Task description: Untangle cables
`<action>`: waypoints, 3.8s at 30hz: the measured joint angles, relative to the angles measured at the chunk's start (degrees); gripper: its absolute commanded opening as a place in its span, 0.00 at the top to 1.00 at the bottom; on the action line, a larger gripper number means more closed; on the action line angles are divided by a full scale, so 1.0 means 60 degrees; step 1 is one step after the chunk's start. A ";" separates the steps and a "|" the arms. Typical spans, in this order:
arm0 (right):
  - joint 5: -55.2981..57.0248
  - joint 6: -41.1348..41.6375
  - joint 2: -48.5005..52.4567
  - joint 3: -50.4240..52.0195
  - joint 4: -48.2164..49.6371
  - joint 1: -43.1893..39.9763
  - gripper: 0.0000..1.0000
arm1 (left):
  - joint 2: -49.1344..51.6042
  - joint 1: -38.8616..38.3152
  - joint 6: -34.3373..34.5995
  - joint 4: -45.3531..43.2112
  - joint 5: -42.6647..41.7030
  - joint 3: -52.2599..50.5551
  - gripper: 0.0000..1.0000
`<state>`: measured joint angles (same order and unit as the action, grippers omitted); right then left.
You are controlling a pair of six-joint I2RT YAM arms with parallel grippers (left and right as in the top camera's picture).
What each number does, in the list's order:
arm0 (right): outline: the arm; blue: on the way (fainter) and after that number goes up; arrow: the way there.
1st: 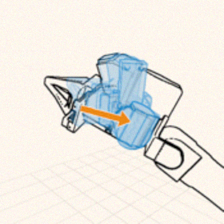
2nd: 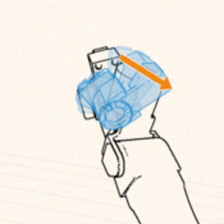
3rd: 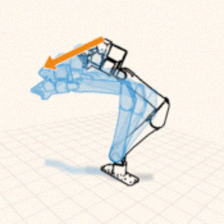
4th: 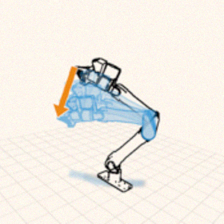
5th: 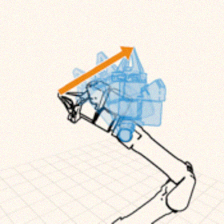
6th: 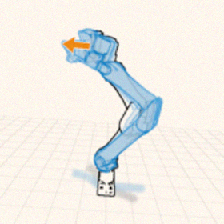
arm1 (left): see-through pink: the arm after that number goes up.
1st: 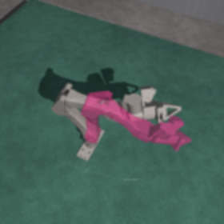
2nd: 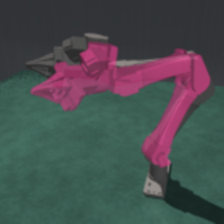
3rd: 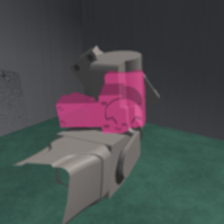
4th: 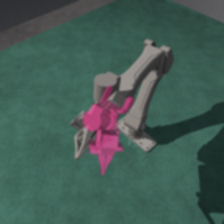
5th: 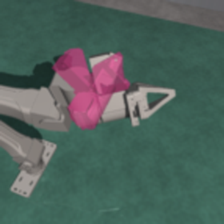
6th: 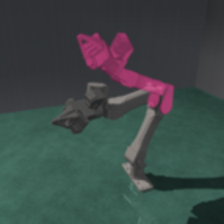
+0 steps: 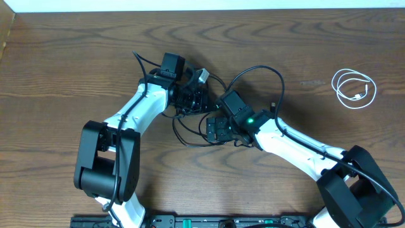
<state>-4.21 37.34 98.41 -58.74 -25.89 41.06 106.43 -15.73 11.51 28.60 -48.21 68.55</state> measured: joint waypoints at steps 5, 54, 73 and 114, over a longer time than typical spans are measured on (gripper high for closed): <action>0.0036 -0.0007 0.0000 0.0000 0.0000 0.0000 0.01 | 0.0000 0.0091 0.0000 -0.0076 -0.0025 0.0000 0.92; -0.2448 -0.3829 0.0379 0.0007 -0.1005 -0.1982 0.65 | 0.0000 0.0586 -0.0146 0.0900 0.1071 0.0000 0.88; -0.2911 -0.3952 0.0834 0.0011 -0.1027 -0.2299 0.68 | 0.0000 -0.0659 -0.0171 0.1162 0.2820 0.0000 0.84; -0.4834 -0.6408 0.1180 0.0018 -0.2896 -0.1920 0.86 | 0.0000 -0.0659 -0.0171 0.1162 0.2845 0.0000 0.83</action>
<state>-33.21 -1.10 105.49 -58.63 -43.27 29.54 106.43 -19.68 10.48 35.57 -31.14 68.55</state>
